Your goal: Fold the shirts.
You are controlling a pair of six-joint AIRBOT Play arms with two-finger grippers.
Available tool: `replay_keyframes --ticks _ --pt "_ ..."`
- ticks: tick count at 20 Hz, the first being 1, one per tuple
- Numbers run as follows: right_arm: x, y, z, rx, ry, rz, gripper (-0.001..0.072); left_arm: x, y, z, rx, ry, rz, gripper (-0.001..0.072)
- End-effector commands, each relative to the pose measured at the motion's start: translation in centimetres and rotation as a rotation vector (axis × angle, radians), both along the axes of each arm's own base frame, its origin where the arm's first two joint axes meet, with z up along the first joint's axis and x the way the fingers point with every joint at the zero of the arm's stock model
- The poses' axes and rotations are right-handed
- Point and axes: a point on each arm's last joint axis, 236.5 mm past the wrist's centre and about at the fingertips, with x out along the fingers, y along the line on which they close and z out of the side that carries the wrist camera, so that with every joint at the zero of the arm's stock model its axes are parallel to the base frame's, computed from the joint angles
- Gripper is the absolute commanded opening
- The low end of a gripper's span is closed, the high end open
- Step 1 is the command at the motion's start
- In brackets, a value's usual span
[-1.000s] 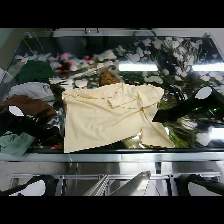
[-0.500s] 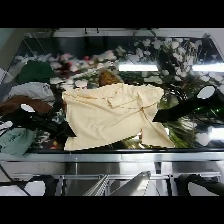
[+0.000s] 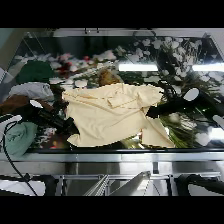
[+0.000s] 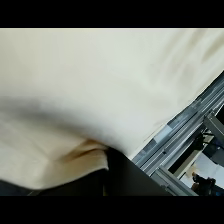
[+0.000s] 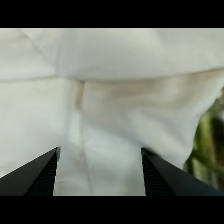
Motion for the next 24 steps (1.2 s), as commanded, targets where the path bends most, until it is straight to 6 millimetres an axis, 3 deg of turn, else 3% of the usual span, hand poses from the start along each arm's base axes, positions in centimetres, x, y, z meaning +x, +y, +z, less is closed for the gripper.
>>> replay_keyframes --ticks 1,6,8,10,11,12,14,17,20,22,24 --pt "1.2 -0.2 -1.9 -0.034 -0.018 -0.023 0.0565 -0.4 -0.3 0.6 -0.027 0.019 -0.019 0.0016" --pt "-0.1 0.0 -3.0 -0.029 0.049 0.000 0.0564 -0.5 -0.3 0.6 -0.029 0.019 -0.023 0.0016" --pt "-0.4 0.2 -2.6 -0.022 0.067 0.019 0.0361 -0.5 -0.3 0.6 -0.030 0.020 -0.024 0.0016" --pt "0.0 0.3 -2.2 -0.021 0.058 0.022 0.0347 -0.5 -0.3 0.6 -0.030 0.020 -0.024 0.0016" --pt "-0.1 0.4 -2.0 -0.017 0.065 0.029 0.0238 -0.5 -0.3 0.6 -0.030 0.019 -0.024 0.0016" --pt "-0.3 0.6 -1.6 -0.011 0.077 0.043 0.0031 -0.5 -0.3 0.6 -0.030 0.019 -0.025 0.0016" --pt "0.0 1.0 -0.3 0.004 0.072 0.059 0.0024 -0.5 -0.3 0.7 -0.031 0.018 -0.025 0.0016" --pt "1.1 1.4 4.1 0.027 0.014 0.093 0.0023 -0.2 -0.4 1.7 -0.057 0.014 -0.049 0.0016" --pt "2.3 -0.1 12.0 0.053 -0.107 0.079 0.0023 0.9 -0.7 7.4 -0.153 -0.026 -0.133 0.0015" --pt "3.2 -3.2 17.4 0.042 -0.241 -0.002 0.0023 3.8 0.0 11.8 -0.156 -0.192 -0.112 0.0016" --pt "3.2 -8.5 21.8 0.016 -0.357 -0.160 0.0023 6.8 2.8 15.6 -0.087 -0.382 -0.026 0.0016"
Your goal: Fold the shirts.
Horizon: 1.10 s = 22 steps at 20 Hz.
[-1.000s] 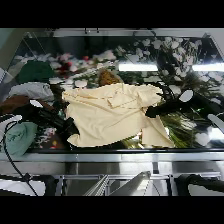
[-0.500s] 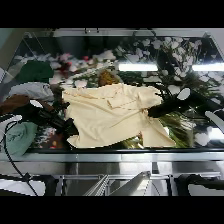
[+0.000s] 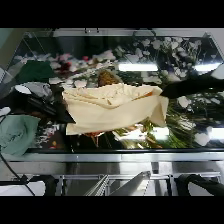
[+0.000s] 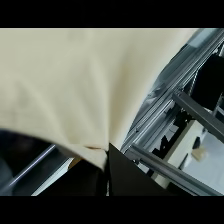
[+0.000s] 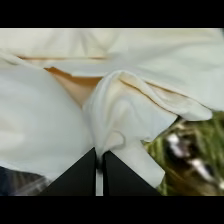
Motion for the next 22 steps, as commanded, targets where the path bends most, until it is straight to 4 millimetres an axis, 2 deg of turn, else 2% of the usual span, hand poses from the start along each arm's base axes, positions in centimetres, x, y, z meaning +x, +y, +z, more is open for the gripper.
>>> replay_keyframes --ticks 1,2,3,4,5,6,7,9,11,12,13,14,15,17,18,21,22 --pt "-0.7 -8.0 7.8 -0.012 -0.169 -0.236 0.0023 3.5 4.0 7.2 0.031 -0.250 0.123 0.0017" --pt "-1.3 -11.2 9.0 -0.018 -0.195 -0.335 0.0023 4.2 5.8 9.0 0.027 -0.299 0.202 0.0017" --pt "-1.9 -13.7 9.8 -0.011 -0.206 -0.424 0.0023 4.3 7.5 9.9 0.024 -0.320 0.272 0.0017" --pt "-2.5 -15.2 10.3 0.020 -0.210 -0.479 0.0023 3.9 9.0 10.2 0.020 -0.322 0.329 0.0017" --pt "-2.9 -15.5 10.8 0.080 -0.206 -0.500 0.0023 3.3 9.8 10.3 0.004 -0.311 0.367 0.0017" --pt "-3.1 -14.8 11.4 0.141 -0.203 -0.483 0.0023 2.9 10.0 10.3 -0.025 -0.320 0.388 0.0017" --pt "-3.3 -13.3 12.0 0.202 -0.205 -0.432 0.0023 3.1 9.8 10.5 -0.064 -0.352 0.418 0.0017" --pt "-3.8 -9.8 12.9 0.300 -0.188 -0.324 0.0023 3.3 8.4 10.6 -0.147 -0.377 0.422 0.0017" --pt "-4.0 -8.0 12.7 0.316 -0.170 -0.275 0.0023 2.7 6.7 9.9 -0.182 -0.332 0.373 0.0017" --pt "-4.4 -7.1 12.7 0.326 -0.157 -0.246 0.0023 2.6 5.7 10.7 -0.232 -0.323 0.340 0.0017" --pt "-4.9 -6.1 13.4 0.359 -0.155 -0.209 0.0023 2.5 4.5 12.6 -0.306 -0.343 0.309 0.0017" --pt "-5.7 -4.4 15.1 0.417 -0.189 -0.138 0.0023 2.6 3.4 15.7 -0.402 -0.394 0.282 0.0016" --pt "-6.5 -2.8 17.6 0.482 -0.251 -0.076 0.0023 2.3 2.3 19.7 -0.502 -0.476 0.242 0.0016" --pt "-8.5 -0.6 23.7 0.543 -0.465 0.005 0.0023 0.0 0.6 29.0 -0.653 -0.729 0.147 0.0016" --pt "-9.3 -0.5 26.9 0.510 -0.610 -0.007 0.0023 -1.6 0.1 33.3 -0.664 -0.873 0.113 0.0016" --pt "-11.9 -2.2 36.5 0.315 -1.053 -0.165 0.0023 -8.5 -0.8 46.4 -0.776 -1.243 0.059 0.0017" --pt "-13.2 -2.5 39.2 0.258 -1.170 -0.201 0.0023 -10.5 -1.0 49.3 -0.774 -1.329 0.063 0.0017"
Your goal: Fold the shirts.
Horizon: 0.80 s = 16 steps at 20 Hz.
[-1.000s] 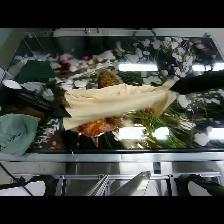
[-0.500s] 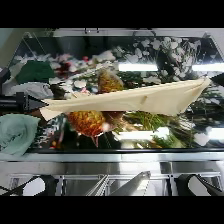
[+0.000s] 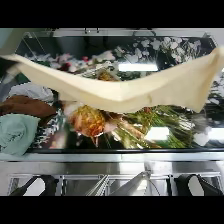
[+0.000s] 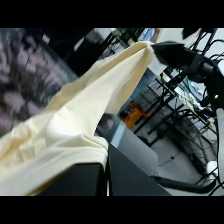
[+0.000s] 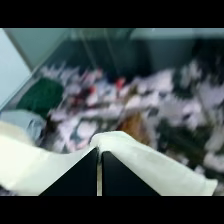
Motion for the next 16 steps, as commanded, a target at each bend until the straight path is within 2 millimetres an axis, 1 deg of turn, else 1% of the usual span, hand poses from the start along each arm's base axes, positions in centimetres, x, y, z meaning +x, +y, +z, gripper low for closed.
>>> replay_keyframes --ticks 1,2,3,4,5,6,7,8,9,10,11,12,13,14,15,16 --pt "-4.9 -0.5 11.2 -0.083 -0.437 -0.242 0.0023 -9.2 -2.0 12.1 -0.068 -0.354 -0.008 0.0018" --pt "-6.0 -0.5 12.8 -0.108 -0.507 -0.285 0.0023 -9.4 -1.8 12.6 -0.027 -0.380 0.052 0.0018" --pt "-6.5 -0.9 13.8 -0.110 -0.549 -0.321 0.0023 -8.8 -1.0 13.0 0.006 -0.398 0.134 0.0018" --pt "-6.4 -1.5 14.2 -0.113 -0.566 -0.346 0.0023 -7.8 0.2 13.3 0.013 -0.390 0.206 0.0018" --pt "-5.7 -1.9 13.7 -0.104 -0.545 -0.342 0.0023 -6.2 1.8 12.9 0.026 -0.355 0.277 0.0019" --pt "-4.4 -2.2 12.5 -0.087 -0.495 -0.311 0.0023 -4.4 3.1 11.4 0.052 -0.291 0.311 0.0019" --pt "-2.6 -2.4 10.7 -0.036 -0.424 -0.248 0.0022 -2.3 4.2 9.0 0.097 -0.199 0.327 0.0019" --pt "-0.2 -2.9 8.3 0.028 -0.345 -0.201 0.0022 0.2 4.7 5.8 0.131 -0.072 0.304 0.0019" --pt "2.5 -3.6 5.4 0.084 -0.260 -0.179 0.0022 2.4 4.2 2.5 0.149 0.036 0.250 0.0019" --pt "5.9 -4.0 1.4 0.131 -0.156 -0.166 0.0022 4.6 3.5 -1.3 0.173 0.153 0.195 0.0019" --pt "9.1 -3.9 -3.2 0.147 -0.048 -0.166 0.0021 7.3 2.7 -6.0 0.203 0.281 0.158 0.0019" --pt "12.4 -3.7 -8.5 0.142 0.068 -0.179 0.0022 10.0 2.0 -10.7 0.229 0.395 0.145 0.0020" --pt "15.3 -3.5 -13.4 0.126 0.164 -0.195 0.0022 12.8 1.4 -15.9 0.251 0.510 0.137 0.0020" --pt "18.0 -3.4 -18.0 0.112 0.246 -0.212 0.0022 15.0 1.1 -20.8 0.248 0.621 0.119 0.0019" --pt "20.1 -3.9 -21.4 0.123 0.303 -0.229 0.0021 16.9 1.1 -24.5 0.222 0.700 0.094 0.0017" --pt "22.1 -4.3 -24.2 0.162 0.355 -0.231 0.0021 18.6 1.4 -28.1 0.202 0.774 0.076 0.0015"
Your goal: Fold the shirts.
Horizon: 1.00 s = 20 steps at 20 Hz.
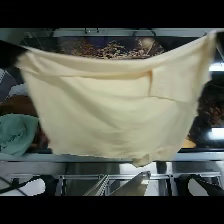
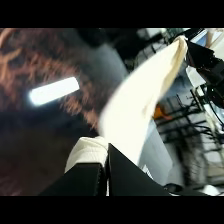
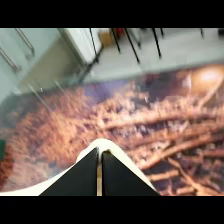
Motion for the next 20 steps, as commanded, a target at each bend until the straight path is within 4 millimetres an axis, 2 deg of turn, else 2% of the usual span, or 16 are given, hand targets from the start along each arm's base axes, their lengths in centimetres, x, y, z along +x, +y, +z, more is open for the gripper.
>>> replay_keyframes --ticks 1,3,4,6,8,11,16,18,20 --pt "7.1 -0.3 -12.6 0.065 0.212 -0.017 0.0021 5.4 -0.9 -15.4 0.017 0.313 -0.045 0.0013" --pt "9.3 -0.4 -14.0 0.149 0.232 0.056 0.0021 7.5 -1.0 -18.7 0.001 0.370 -0.071 0.0012" --pt "10.1 -0.3 -14.1 0.182 0.233 0.101 0.0022 8.5 -0.8 -19.2 0.005 0.356 -0.067 0.0013" --pt "11.2 -0.7 -14.5 0.192 0.232 0.127 0.0022 11.2 -0.5 -19.3 0.031 0.294 -0.022 0.0016" --pt "11.3 -1.3 -15.5 0.183 0.246 0.119 0.0022 12.3 -0.7 -18.8 0.045 0.252 -0.032 0.0016" --pt "9.0 -0.7 -18.6 0.127 0.342 0.216 0.0021 12.4 -1.3 -19.8 0.062 0.265 -0.064 0.0016" --pt "3.6 -0.4 -28.0 0.100 0.589 0.253 0.0021 9.4 0.7 -27.2 0.239 0.480 -0.088 0.0015" --pt "1.7 -0.6 -30.8 0.101 0.657 0.249 0.0021 8.3 1.7 -29.5 0.309 0.530 -0.088 0.0014" --pt "0.8 -1.3 -32.4 0.100 0.701 0.224 0.0021 7.1 2.4 -31.0 0.358 0.572 -0.101 0.0014"
